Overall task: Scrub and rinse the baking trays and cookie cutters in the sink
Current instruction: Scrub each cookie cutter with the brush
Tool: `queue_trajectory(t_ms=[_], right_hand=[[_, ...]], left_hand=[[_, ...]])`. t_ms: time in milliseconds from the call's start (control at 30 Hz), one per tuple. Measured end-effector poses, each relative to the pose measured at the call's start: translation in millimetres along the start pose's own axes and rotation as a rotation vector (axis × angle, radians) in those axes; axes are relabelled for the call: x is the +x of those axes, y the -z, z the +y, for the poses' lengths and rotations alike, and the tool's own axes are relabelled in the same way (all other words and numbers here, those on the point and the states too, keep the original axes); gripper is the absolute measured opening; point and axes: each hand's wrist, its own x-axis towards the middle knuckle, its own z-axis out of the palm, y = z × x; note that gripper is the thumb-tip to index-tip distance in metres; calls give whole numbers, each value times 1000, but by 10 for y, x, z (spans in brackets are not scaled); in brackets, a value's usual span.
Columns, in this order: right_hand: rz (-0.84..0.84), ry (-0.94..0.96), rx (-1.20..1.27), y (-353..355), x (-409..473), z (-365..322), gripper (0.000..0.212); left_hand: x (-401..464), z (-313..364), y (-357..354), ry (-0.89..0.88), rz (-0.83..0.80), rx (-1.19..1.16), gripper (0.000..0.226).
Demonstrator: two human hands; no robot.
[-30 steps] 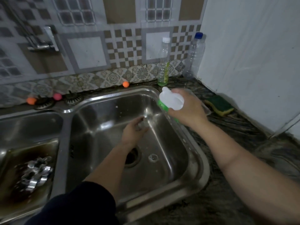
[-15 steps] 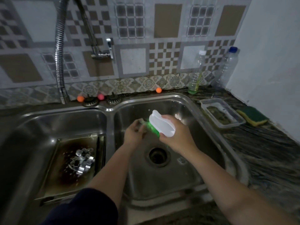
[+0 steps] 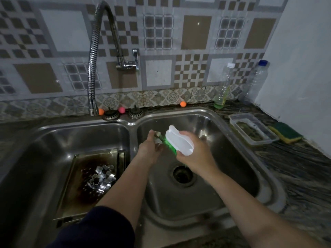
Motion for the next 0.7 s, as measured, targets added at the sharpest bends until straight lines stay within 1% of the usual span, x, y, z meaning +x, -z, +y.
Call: queue_trajectory(t_ms=[67,167,233,367,433,533,633,700], right_hand=[[41,-22,69,3,-24,9,61],[71,-7,112,-15,58,-70,59],[69,12,97,-33,123,-128,59],[99,17,51,19,189,-111,62],[29,71,-50,70,145,-81,64],[-53,148,-164,122,40,-54,65],[-59,156,-191,150,65,-58,64],[-35,145,-197,151,168,-62,63]], left_hand=[[-31,42,19,55,-40,-32,24],[-108,16,-31,128,-159,-41,37],[-160,-21,-87,132,-215,-34,41],[-192,-14,-134,125,-275,-54,51],[-176,11,-138,107,-243,-93,53],[-94,25,-108,52,-136,-70,54],[-107,-22,-148,24,-134,10,53],[-143,-68,-187,26,-159,57,53]])
